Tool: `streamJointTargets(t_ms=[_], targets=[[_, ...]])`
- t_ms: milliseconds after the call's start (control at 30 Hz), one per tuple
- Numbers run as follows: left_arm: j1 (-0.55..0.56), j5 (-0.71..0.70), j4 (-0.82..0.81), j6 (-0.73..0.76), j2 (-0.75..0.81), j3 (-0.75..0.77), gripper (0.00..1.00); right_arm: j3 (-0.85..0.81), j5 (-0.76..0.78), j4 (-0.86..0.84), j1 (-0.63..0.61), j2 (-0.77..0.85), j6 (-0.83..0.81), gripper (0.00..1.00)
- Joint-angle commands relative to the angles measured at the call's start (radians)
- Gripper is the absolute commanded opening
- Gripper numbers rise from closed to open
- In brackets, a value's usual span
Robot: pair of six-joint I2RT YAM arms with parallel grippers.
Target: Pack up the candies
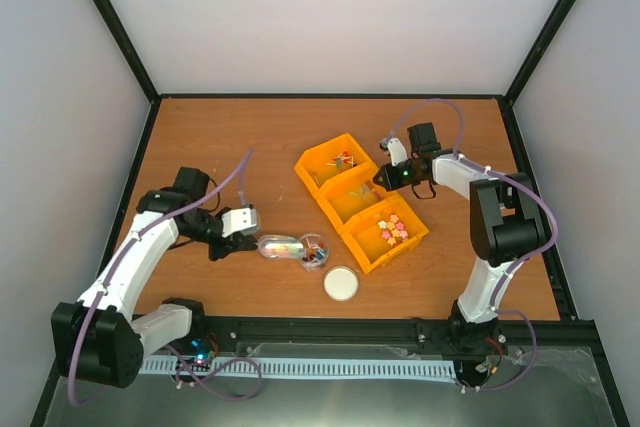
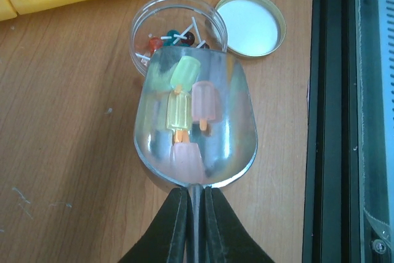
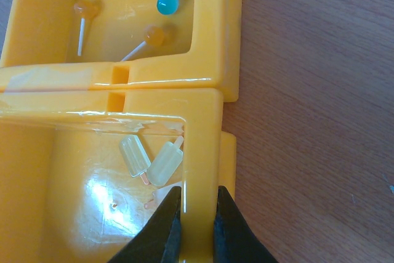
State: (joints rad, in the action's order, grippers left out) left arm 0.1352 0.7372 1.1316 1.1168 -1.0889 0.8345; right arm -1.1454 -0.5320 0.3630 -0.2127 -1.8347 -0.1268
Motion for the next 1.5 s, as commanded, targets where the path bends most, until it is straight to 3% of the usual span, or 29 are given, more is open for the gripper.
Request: streamJointTargets(t_ms=[0,433,1033,1333,1467], targets=[[0.058,-0.069,-0.008,-0.047,0.017,0.063,0.01,-0.014,-0.036,-0.026,0.007,-0.006,0.002,0.03],[0.133,-0.206,0.041,-0.081,-0.008,0.173,0.01,-0.018,0.002,-0.026,0.007,-0.008,0.012,0.03],[0.331,-0.405,0.029,-0.186,-0.026,0.223,0.01,-0.021,0.021,-0.021,0.008,-0.001,0.014,0.03],[0.339,-0.448,0.060,-0.190,-0.041,0.282,0.01,-0.022,0.027,-0.022,0.007,0.002,0.017,0.03],[0.339,-0.434,0.042,-0.259,-0.061,0.332,0.01,-0.013,0.033,-0.032,0.007,0.005,0.036,0.03]])
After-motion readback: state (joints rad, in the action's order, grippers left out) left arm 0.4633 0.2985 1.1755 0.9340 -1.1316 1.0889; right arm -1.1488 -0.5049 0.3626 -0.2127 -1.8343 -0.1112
